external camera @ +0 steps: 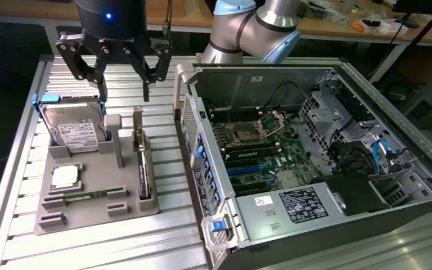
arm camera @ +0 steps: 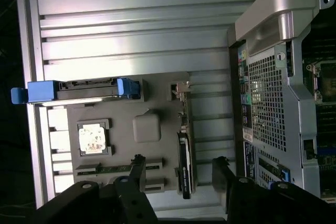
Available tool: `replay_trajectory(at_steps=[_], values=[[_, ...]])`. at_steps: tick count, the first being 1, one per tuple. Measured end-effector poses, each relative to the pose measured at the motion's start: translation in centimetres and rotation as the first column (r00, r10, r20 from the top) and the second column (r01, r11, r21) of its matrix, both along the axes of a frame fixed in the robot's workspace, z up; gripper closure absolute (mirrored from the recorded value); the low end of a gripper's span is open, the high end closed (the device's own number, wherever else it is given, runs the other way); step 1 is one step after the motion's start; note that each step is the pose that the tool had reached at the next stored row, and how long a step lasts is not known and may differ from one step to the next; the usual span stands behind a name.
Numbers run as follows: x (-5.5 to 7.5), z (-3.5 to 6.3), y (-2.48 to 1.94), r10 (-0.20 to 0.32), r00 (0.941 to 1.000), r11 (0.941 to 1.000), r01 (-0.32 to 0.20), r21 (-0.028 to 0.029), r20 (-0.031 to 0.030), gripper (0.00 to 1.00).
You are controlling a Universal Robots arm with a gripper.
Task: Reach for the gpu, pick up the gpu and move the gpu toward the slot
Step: 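Reach for the gpu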
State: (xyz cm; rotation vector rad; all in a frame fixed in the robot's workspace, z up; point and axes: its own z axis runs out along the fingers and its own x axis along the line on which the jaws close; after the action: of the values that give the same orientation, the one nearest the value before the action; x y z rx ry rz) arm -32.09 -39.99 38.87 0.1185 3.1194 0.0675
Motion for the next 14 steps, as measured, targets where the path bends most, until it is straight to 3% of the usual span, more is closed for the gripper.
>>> replay_trajectory(at_steps=[1, 2, 10, 14], values=[[0.0, -0.15, 0.00, 0.000, 1.0000, 1.0000, 0.000, 0.0001, 0.0001, 0.35], [0.0, -0.34, 0.00, 0.000, 1.0000, 1.0000, 0.000, 0.0001, 0.0001, 0.28], [0.0, -1.82, 0.00, 0.015, 0.9999, 0.9999, -0.015, 0.0001, -0.0017, 0.28], [0.1, -2.56, 0.00, 0.062, 0.9981, 0.9981, -0.062, 0.0001, -0.0020, 0.28]])
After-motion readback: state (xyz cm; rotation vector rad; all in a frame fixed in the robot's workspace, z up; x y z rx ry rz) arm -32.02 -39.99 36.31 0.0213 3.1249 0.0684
